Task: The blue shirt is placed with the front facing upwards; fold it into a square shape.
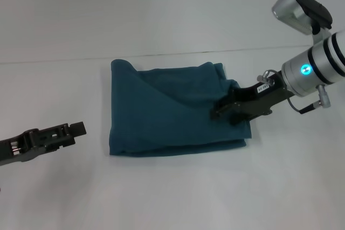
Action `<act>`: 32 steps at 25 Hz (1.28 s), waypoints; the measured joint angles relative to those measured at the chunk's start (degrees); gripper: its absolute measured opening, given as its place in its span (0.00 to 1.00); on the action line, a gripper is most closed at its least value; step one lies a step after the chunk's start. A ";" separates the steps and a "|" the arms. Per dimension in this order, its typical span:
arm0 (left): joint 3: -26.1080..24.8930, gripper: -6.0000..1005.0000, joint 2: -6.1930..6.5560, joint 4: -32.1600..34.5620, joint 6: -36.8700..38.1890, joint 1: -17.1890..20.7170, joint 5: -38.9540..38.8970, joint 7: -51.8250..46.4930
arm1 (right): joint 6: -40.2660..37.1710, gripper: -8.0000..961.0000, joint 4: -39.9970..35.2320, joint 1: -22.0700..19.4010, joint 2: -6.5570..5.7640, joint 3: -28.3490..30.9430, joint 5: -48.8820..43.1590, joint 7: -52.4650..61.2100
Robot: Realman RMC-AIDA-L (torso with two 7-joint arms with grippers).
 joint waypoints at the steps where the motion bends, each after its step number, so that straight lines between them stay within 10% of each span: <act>1: 0.00 0.76 -0.03 -0.02 -0.12 -0.10 0.00 -0.03 | 0.49 0.68 0.17 -0.06 0.05 -0.04 -0.28 -0.08; 16: -0.07 0.76 0.07 -0.05 -0.51 -0.31 -0.72 -1.36 | -6.67 0.68 -8.52 -3.59 -0.78 5.46 8.10 -1.34; 25: -0.64 0.76 0.08 -0.04 -0.72 -0.95 -1.44 -1.47 | 2.78 0.68 -5.62 -2.74 3.11 1.95 7.10 -1.92; 32: -0.61 0.76 -0.07 -0.04 -1.30 -0.74 -1.46 -1.58 | 9.57 0.68 -3.33 -3.10 3.66 -1.46 5.01 -1.30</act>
